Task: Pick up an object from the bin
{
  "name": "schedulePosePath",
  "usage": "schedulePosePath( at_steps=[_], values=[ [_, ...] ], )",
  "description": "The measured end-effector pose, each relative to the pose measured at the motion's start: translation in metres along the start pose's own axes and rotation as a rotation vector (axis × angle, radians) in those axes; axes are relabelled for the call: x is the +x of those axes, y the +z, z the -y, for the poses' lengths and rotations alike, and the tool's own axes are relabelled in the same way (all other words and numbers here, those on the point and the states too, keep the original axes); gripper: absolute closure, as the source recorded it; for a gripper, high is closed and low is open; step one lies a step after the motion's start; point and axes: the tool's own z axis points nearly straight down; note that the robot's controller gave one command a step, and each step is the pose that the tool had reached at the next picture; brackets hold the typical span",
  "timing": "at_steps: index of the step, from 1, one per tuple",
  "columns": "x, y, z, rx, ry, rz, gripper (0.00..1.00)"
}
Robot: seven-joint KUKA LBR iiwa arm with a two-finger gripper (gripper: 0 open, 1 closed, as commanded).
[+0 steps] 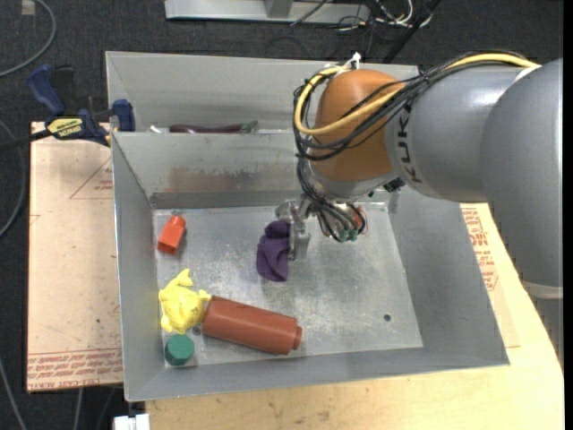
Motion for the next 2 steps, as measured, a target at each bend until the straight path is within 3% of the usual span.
schedulePosePath(
  at_steps=[2],
  values=[
    [-0.0022, -0.0245, -0.0003, 0.0, 0.0, 0.007, 1.0]
  ],
)
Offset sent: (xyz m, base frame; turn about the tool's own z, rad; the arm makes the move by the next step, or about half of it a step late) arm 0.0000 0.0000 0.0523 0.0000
